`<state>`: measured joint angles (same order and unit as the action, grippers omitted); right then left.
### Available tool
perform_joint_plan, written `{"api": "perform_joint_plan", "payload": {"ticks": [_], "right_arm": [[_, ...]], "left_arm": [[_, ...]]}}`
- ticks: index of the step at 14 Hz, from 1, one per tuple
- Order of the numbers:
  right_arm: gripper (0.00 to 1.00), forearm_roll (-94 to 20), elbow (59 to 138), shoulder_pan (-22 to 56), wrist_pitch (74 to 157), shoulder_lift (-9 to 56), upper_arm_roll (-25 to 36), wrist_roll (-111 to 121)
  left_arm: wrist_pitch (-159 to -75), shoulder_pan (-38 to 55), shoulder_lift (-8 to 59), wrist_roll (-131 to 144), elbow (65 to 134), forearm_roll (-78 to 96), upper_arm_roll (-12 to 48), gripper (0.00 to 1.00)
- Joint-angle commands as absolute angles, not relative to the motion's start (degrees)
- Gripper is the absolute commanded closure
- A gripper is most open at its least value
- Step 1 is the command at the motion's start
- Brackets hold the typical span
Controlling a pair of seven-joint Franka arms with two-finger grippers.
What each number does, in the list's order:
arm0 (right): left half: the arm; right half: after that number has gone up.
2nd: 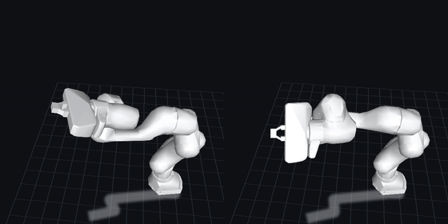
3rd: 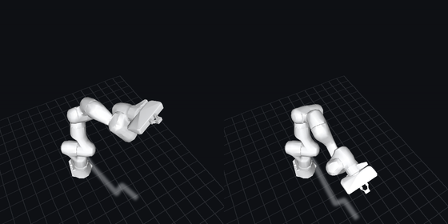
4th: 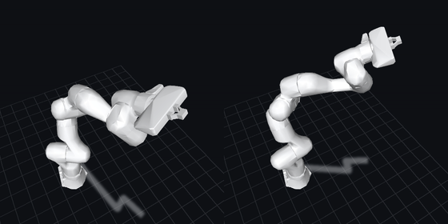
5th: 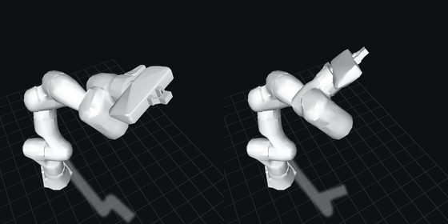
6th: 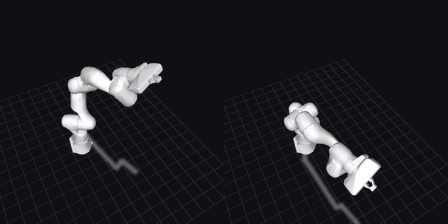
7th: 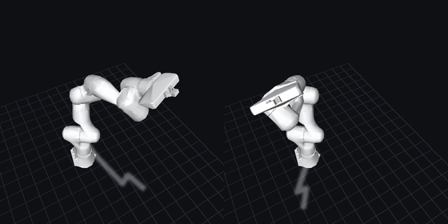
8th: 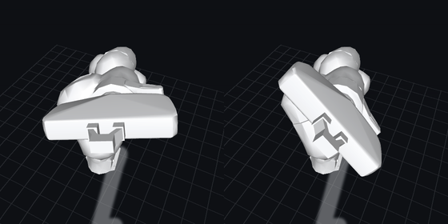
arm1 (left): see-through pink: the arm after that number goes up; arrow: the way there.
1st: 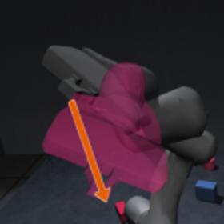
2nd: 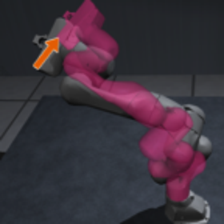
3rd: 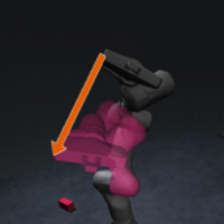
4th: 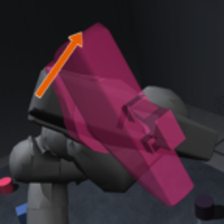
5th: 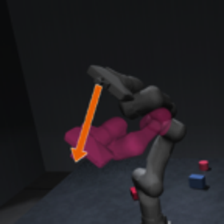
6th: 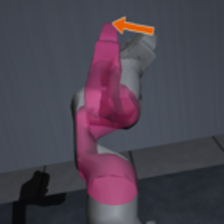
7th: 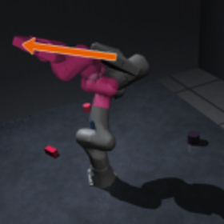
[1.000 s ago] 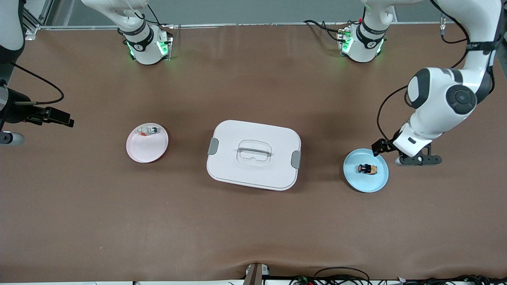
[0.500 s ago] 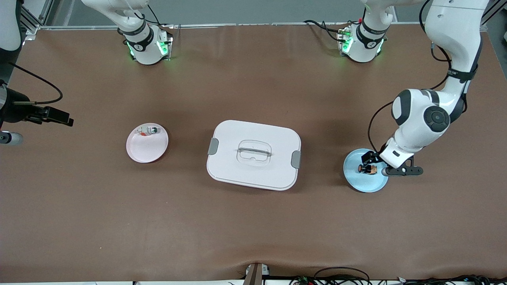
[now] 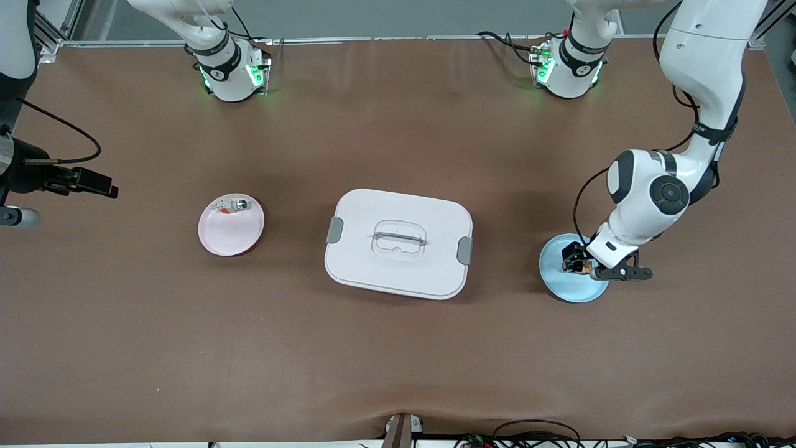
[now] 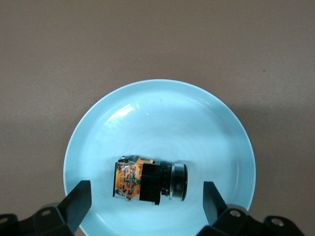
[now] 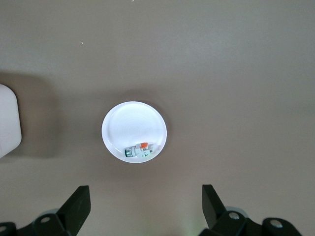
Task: Transfer orange switch to right arm and place
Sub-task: 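Close the left gripper on the orange switch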
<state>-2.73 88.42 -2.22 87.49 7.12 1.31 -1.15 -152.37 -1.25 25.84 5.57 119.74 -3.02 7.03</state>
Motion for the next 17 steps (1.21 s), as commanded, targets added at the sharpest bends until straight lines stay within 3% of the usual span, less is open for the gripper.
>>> {"api": "perform_joint_plan", "payload": {"ticks": [1, 12, 14, 17], "right_arm": [[0.00, -4.65, 88.68, -2.29, 87.36, 6.59, 1.05, -0.70], [0.00, -5.36, 88.77, -2.55, 87.80, 6.59, 1.05, -0.53], [0.00, -5.36, 88.77, -2.72, 87.63, 6.59, 1.05, -0.53], [0.00, -5.36, 88.77, -2.46, 87.80, 6.59, 1.05, -0.53]], "left_arm": [[-154.51, -1.32, 27.77, 4.92, 119.00, -3.78, 7.12, 0.00], [-156.53, -1.23, 30.59, 4.92, 118.56, -3.78, 7.03, 0.00], [-156.53, -1.49, 30.59, 4.83, 118.65, -3.78, 7.03, 0.12], [-156.53, -1.67, 30.59, 4.92, 118.56, -3.78, 7.12, 0.44]]}}
